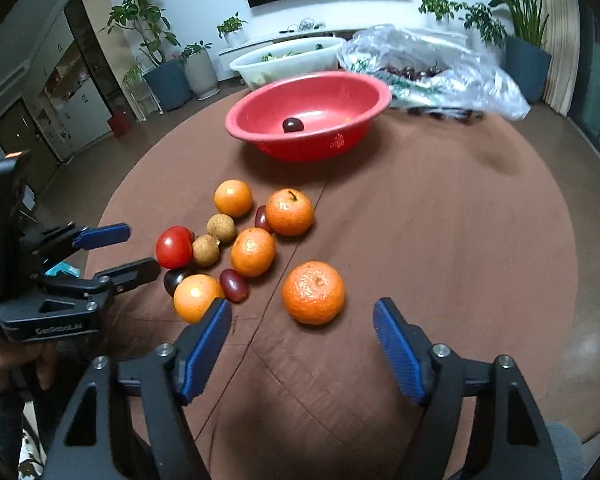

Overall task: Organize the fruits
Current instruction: 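Grasp the large orange with the left tool while the right tool grasps a tangerine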

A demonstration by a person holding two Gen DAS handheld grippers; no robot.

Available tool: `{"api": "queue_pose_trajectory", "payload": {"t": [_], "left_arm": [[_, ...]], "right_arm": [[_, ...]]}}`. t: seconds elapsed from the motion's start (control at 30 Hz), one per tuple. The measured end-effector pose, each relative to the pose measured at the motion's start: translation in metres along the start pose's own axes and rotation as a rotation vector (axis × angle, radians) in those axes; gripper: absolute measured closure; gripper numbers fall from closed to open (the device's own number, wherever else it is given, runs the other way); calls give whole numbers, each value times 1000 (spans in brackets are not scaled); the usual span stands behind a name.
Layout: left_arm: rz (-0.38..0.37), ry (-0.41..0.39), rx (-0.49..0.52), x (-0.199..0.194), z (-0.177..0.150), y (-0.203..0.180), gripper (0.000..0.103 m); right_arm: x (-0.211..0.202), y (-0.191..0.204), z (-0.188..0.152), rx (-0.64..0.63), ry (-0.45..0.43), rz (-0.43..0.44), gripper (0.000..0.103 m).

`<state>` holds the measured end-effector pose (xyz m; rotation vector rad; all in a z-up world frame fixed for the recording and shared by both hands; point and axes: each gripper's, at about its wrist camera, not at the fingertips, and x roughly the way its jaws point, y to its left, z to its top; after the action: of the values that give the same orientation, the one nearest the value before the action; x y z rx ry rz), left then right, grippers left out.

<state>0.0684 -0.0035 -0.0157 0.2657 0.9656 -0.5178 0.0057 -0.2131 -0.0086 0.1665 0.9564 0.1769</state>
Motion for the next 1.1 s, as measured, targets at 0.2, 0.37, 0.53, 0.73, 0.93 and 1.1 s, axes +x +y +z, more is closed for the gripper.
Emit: {"api": "queue_pose_trajectory", "payload": {"t": [0.2, 0.37, 0.53, 0.73, 0.93, 1.1], "left_arm": [[-74, 17, -14, 5, 7, 10, 33], [-90, -34, -21, -12, -6, -10, 33], [-119, -56, 22, -15, -17, -44, 33], [-120, -29, 82, 1, -19, -72, 49], [-82, -32, 131, 10, -15, -78, 58], [-77, -21, 160, 15, -12, -81, 64]], "right_arm": [[11, -8, 2, 23, 20, 44, 33], [6, -8, 3, 23, 5, 61, 37], [12, -11, 5, 21, 24, 53, 37], [16, -14, 2, 20, 42, 58, 37], [19, -14, 3, 13, 48, 67, 37], [22, -15, 2, 13, 57, 72, 37]]}}
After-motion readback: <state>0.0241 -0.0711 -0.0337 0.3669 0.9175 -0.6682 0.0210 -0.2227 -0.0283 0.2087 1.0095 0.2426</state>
